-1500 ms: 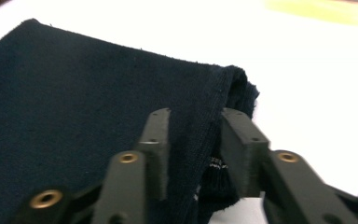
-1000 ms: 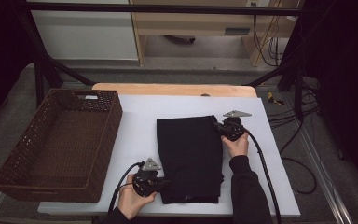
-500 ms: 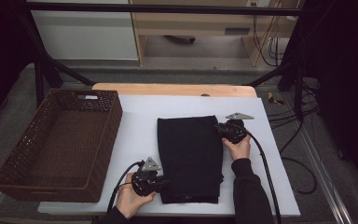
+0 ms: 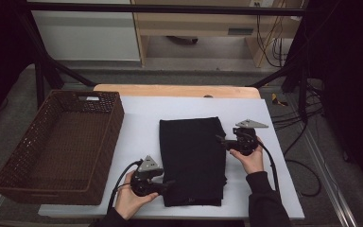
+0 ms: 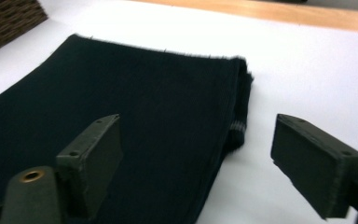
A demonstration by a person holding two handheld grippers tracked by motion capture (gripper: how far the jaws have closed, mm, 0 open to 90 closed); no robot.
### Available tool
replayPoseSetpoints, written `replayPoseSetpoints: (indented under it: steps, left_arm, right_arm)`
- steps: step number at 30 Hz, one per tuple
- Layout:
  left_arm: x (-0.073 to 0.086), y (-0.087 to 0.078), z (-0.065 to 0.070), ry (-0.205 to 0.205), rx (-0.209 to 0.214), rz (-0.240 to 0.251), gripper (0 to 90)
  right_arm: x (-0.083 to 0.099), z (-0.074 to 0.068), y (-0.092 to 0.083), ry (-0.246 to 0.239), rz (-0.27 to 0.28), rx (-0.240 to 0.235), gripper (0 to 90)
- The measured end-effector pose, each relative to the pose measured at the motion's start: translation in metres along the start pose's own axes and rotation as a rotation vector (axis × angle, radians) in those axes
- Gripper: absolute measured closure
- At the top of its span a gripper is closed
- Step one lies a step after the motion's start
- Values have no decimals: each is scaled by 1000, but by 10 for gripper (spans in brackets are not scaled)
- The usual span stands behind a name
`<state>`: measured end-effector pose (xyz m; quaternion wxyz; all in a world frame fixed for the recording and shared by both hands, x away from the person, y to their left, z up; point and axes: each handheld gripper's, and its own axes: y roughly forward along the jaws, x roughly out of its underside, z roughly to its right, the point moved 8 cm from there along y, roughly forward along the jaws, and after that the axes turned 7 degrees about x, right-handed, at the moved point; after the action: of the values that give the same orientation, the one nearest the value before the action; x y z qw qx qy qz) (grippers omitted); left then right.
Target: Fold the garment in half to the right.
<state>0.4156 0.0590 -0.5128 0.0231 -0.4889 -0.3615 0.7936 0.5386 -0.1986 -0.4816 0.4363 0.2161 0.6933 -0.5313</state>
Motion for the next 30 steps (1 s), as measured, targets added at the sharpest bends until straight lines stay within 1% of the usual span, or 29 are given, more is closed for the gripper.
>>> replayPoseSetpoints:
  steps: [2,4,5,7,10,12,14,16,18,19,20,22,24,25,28,30]
  left_arm:
    - [-3,-2,-5,0,-7,15,269]
    - [-6,-4,-10,1,-19,13,204]
    - [-9,-4,-13,-4,-23,14,184]
    - [-13,-5,-17,-12,-28,17,150]
    - [-19,-3,-23,-13,-37,8,99]
    - [-21,-2,-28,-22,-43,-1,70]
    - [-25,-2,-32,-26,-50,4,58]
    - [-28,-1,-36,-31,-51,10,52]
    - [-31,-1,-39,-26,-59,7,41]
    - [-31,-1,-39,-26,-59,7,41]
    - [-34,-1,-43,-30,-65,11,41]
    - [-38,-1,-45,-37,-74,18,41]
    - [-42,0,-47,-37,-74,23,41]
    - [-44,0,-48,-33,-76,26,40]
    - [-49,1,-52,-33,-82,27,40]
    - [-52,2,-55,-44,-85,34,41]
  right_arm:
    - [6,-1,-8,0,-8,-13,129]
    - [11,-3,-16,1,-13,-27,112]
    - [13,-3,-19,0,-21,-28,90]
    - [18,-6,-26,4,-21,-41,82]
    - [24,-8,-35,3,-17,-57,68]
    - [28,-10,-40,7,-12,-64,67]
    - [33,-11,-43,6,-17,-75,56]
    - [37,-13,-46,-2,-24,-75,55]
    - [39,-16,-48,4,-13,-89,54]
    - [41,-17,-49,3,-17,-91,49]
    - [43,-18,-50,-4,-18,-90,48]
    - [45,-20,-52,3,-15,-93,48]
    - [48,-22,-55,0,-25,-97,43]
    - [50,-23,-56,-4,-22,-100,46]
    - [54,-25,-60,5,-22,-109,46]
    - [54,-26,-63,2,-15,-106,47]
